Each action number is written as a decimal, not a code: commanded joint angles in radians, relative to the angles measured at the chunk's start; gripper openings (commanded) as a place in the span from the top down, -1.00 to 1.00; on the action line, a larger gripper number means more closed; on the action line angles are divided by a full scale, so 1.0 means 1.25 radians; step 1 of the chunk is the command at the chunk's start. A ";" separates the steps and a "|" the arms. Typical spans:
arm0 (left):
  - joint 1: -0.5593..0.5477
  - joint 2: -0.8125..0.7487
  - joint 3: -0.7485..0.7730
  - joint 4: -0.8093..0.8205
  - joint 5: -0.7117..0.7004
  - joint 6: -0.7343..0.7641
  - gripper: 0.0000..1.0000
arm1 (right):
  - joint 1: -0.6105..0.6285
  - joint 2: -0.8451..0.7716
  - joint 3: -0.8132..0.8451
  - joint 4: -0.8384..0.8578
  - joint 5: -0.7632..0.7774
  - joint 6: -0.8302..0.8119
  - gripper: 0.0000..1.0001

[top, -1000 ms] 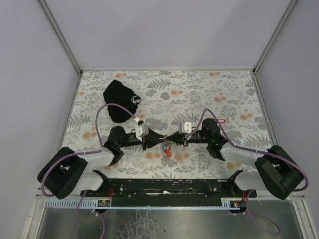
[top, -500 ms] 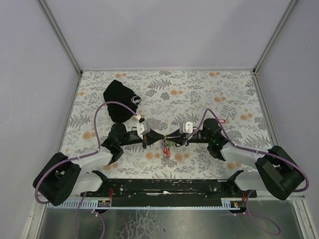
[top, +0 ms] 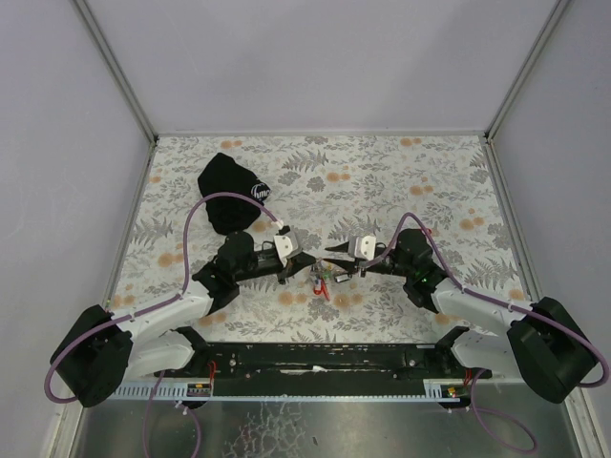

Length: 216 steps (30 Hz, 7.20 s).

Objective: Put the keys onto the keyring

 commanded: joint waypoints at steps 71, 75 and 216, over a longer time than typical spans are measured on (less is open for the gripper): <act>0.063 0.060 -0.059 0.264 0.153 0.004 0.69 | -0.004 0.069 0.061 0.029 -0.121 0.044 1.00; 0.063 0.056 -0.057 0.261 0.159 0.004 0.76 | -0.004 0.069 0.062 0.028 -0.126 0.047 1.00; 0.059 0.001 0.008 0.070 0.014 -0.048 1.00 | -0.459 0.400 0.384 -0.766 0.561 0.512 0.02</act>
